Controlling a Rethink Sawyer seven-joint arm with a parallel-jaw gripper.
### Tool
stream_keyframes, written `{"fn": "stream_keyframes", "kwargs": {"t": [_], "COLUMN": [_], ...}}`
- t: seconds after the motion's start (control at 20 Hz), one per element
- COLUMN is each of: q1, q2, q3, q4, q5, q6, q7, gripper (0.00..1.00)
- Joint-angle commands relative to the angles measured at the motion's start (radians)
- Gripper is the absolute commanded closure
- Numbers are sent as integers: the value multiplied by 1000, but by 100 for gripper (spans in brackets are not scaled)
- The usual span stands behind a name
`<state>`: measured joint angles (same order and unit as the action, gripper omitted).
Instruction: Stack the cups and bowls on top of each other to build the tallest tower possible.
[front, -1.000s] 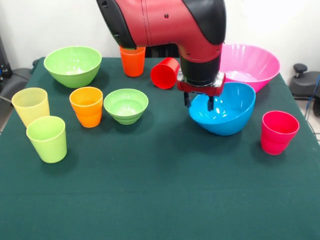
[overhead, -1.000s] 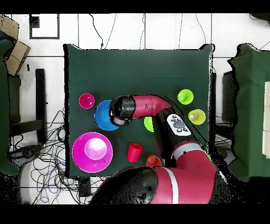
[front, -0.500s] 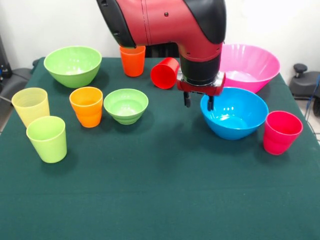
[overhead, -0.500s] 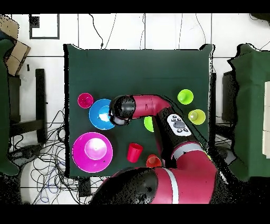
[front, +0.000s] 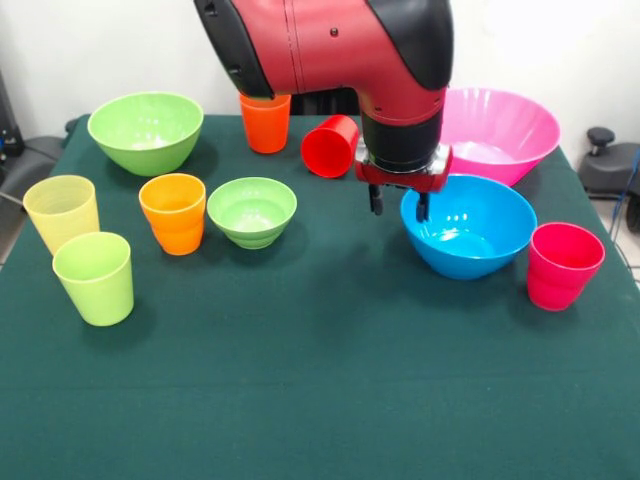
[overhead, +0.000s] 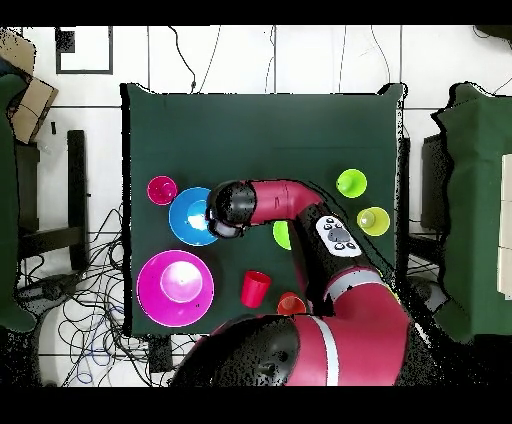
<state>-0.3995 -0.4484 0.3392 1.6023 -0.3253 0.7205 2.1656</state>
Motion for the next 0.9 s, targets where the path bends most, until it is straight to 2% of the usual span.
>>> {"fn": "stream_keyframes", "kwargs": {"t": [0.05,0.5,0.9], "q1": [5,17,28], "q2": [57,94,99], "q3": [73,53,30], "q4": [13,15,14], "q5": [-52,-72,-74], "q6": [-109,-180,-198], "q7": [-80,-60,-52], "gripper": [0,0,0]}}
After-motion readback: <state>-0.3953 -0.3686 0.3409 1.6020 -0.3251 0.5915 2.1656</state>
